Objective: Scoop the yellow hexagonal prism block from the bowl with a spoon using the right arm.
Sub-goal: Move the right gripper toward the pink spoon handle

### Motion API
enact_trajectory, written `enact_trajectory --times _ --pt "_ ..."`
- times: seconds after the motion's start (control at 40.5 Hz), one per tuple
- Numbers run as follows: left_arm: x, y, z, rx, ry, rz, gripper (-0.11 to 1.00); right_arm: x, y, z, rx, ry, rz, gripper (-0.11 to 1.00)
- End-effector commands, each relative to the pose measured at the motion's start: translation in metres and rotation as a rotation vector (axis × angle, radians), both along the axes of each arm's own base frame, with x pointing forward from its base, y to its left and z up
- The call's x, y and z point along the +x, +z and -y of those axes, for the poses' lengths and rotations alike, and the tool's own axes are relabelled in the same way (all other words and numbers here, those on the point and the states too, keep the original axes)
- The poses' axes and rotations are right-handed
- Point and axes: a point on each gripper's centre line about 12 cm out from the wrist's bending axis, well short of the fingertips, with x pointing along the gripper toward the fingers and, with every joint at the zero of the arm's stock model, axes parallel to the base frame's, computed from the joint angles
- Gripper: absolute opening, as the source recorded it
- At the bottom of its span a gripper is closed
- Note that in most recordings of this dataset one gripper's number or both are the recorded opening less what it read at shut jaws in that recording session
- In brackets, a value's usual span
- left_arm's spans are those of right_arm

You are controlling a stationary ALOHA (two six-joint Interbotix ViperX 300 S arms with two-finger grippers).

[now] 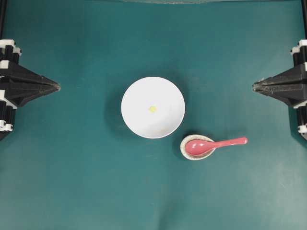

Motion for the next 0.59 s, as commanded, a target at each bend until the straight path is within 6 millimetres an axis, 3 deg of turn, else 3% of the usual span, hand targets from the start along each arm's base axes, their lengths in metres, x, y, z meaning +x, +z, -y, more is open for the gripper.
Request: enact_trajectory --times 0.0,0.37,0.445,0.568 --pt "0.0031 0.0045 -0.0004 0.008 0.002 -0.008 -0.01 0.0031 0.0027 -0.0003 -0.005 0.001 -0.002 -0.02" --pt "0.0032 0.0061 -0.0004 0.006 0.002 -0.011 -0.01 0.0048 0.0003 -0.0003 0.006 0.002 -0.037 0.00" --pt "0.0035 0.0058 -0.0007 0.004 0.003 -0.012 -0.01 0.0048 0.0003 0.0000 0.006 0.000 -0.037 0.06" --pt "0.0035 0.0058 -0.0007 0.004 0.003 -0.012 -0.01 0.0051 -0.0007 -0.0003 0.009 0.002 -0.044 0.25"
